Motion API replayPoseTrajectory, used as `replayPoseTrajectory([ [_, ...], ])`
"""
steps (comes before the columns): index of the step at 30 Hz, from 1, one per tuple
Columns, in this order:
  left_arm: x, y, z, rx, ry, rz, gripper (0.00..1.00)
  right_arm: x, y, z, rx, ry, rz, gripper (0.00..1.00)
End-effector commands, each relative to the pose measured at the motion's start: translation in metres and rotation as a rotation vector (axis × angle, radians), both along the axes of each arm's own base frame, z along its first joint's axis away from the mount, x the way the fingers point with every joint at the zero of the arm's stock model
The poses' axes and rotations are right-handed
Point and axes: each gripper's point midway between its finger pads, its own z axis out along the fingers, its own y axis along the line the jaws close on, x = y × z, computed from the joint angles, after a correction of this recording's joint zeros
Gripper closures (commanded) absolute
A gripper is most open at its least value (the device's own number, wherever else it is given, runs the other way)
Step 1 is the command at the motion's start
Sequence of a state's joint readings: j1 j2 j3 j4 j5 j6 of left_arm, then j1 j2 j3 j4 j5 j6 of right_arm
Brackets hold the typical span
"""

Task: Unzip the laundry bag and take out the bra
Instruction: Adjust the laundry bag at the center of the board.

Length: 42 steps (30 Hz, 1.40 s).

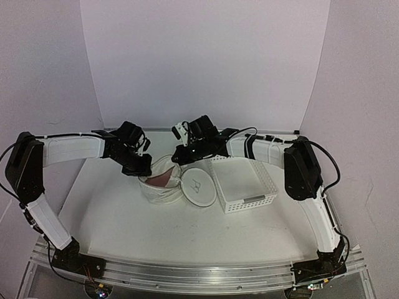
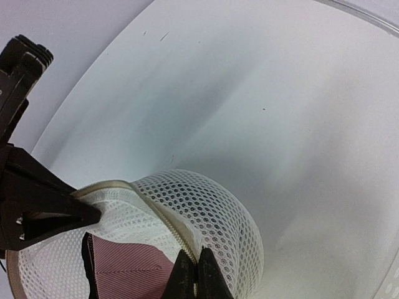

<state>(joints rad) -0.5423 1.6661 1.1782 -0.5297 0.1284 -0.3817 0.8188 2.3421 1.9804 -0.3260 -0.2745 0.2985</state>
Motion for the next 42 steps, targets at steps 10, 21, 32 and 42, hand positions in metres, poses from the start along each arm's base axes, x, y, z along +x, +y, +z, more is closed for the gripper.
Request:
replayPoseTrajectory([
  [10, -0.047, -0.017, 0.038, -0.296, -0.026, 0.186, 1.0, -0.018, 0.034, 0.027, 0.036, -0.327, 0.443, 1.0],
  [21, -0.048, -0.035, 0.059, -0.337, -0.062, 0.17, 0.81, -0.036, 0.016, 0.07, 0.044, -0.379, 0.462, 0.55],
  [32, -0.033, 0.007, 0.09, -0.102, -0.221, 0.217, 0.51, -0.049, -0.04, 0.109, 0.016, -0.273, 0.193, 0.28],
  [42, 0.002, -0.011, 0.11, 0.025, -0.277, -0.028, 0.32, -0.061, -0.069, 0.111, 0.107, -0.001, -0.155, 0.16],
])
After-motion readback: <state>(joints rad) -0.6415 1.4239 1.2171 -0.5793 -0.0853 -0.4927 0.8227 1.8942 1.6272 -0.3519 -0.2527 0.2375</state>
